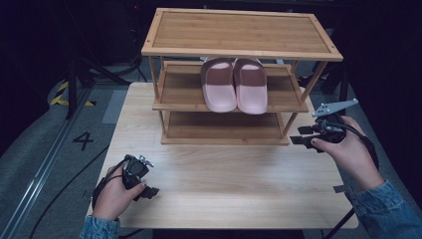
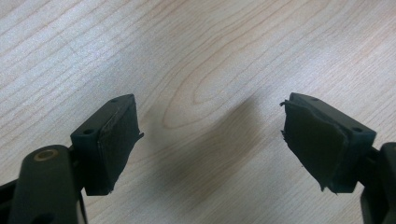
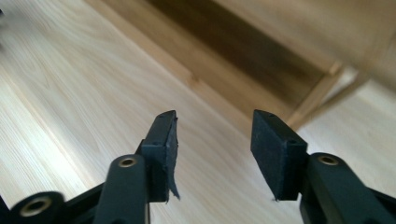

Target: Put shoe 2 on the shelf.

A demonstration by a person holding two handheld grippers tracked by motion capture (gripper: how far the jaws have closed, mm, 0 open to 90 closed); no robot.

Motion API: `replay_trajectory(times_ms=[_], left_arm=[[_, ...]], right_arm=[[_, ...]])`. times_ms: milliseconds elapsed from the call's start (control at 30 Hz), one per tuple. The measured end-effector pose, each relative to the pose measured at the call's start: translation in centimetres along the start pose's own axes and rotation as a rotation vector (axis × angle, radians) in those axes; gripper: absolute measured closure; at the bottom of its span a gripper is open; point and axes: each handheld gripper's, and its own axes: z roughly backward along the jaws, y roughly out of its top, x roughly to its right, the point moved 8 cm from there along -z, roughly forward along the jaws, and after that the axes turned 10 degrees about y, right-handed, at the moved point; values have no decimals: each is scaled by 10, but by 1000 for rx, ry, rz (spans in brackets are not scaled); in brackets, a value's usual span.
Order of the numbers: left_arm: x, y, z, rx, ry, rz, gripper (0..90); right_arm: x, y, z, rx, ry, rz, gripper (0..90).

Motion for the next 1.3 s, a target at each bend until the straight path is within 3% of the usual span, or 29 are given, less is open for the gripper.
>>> replay_trajectory(times_ms=[133,233,300,433,633,733,933,1067,1300], left_arm=[[-2,3,0,4,2,-3,190],[-2,6,0,7,2,4,189],[-7,13,0,41,25,26,189],[-9,16,2,63,30,42,187],[-10,14,0,58,31,52,187],[-13,16,-1,80,55,81,186],[-11,15,1,81,50,81,186],[-10,15,0,76,50,80,185],[-10,16,-2,72,52,74,185]], right_arm=[[5,-29,-6,-10,15,-36,492],[8,-40,-9,-5,21,-45,478],[12,-53,-14,13,26,-53,455],[17,-71,-25,18,20,-64,432],[25,-100,-40,6,-3,-91,416],[27,-111,-46,1,-3,-96,417],[32,-130,-64,-23,-15,-129,416],[40,-136,-71,4,-34,-143,418],[40,-139,-78,12,-20,-118,412]])
